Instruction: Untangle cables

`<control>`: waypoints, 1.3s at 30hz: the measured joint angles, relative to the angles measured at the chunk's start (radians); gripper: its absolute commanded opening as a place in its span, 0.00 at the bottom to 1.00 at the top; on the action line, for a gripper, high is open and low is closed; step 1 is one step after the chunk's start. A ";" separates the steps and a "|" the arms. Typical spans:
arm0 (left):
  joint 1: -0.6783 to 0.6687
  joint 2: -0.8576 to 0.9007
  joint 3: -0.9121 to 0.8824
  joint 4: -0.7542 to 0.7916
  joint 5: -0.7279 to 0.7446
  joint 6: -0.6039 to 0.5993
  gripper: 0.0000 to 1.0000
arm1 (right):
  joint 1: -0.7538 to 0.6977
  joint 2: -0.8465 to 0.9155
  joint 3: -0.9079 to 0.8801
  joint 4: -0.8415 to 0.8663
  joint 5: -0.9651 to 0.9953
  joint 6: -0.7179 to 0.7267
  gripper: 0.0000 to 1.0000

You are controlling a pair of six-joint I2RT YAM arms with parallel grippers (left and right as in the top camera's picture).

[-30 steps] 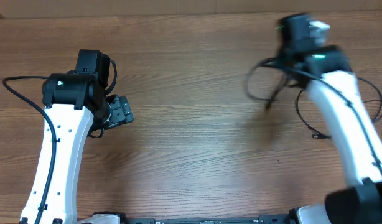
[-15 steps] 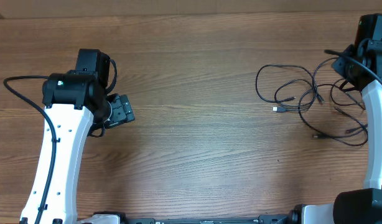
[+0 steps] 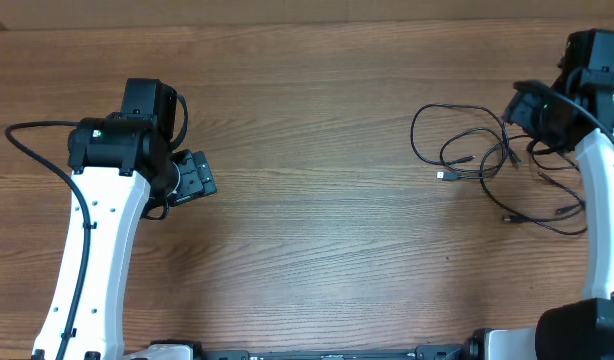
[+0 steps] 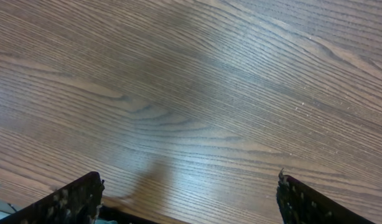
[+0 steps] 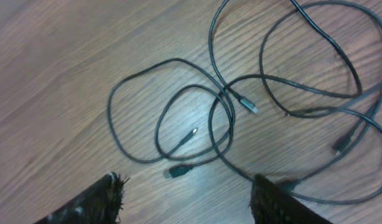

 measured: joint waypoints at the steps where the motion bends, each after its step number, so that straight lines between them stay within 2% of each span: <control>1: 0.000 0.000 0.000 0.000 0.000 0.000 0.89 | 0.000 0.000 -0.037 0.037 0.002 -0.006 0.68; 4: 0.000 0.000 0.000 0.000 0.000 0.000 0.89 | 0.000 0.002 -0.138 0.138 0.009 -0.038 0.77; 9: 0.000 0.000 0.000 0.000 0.000 0.000 0.89 | -0.003 0.026 -0.270 0.304 0.020 -0.081 0.76; 14: 0.000 0.000 0.000 0.001 0.000 0.000 0.89 | -0.014 0.087 -0.311 0.390 0.023 -0.092 0.75; 23: 0.000 0.000 0.000 0.001 0.000 0.000 0.89 | -0.019 0.232 -0.317 0.444 0.051 -0.094 0.70; 32: 0.000 0.000 0.000 0.004 0.000 0.000 0.89 | -0.028 0.291 -0.330 0.515 0.069 -0.045 0.60; 36: 0.000 0.000 0.000 0.004 0.000 0.000 0.89 | -0.063 0.317 -0.332 0.521 0.071 -0.007 0.60; 39: 0.000 0.000 0.000 0.004 0.002 0.000 0.89 | -0.093 0.347 -0.333 0.523 0.068 0.009 0.51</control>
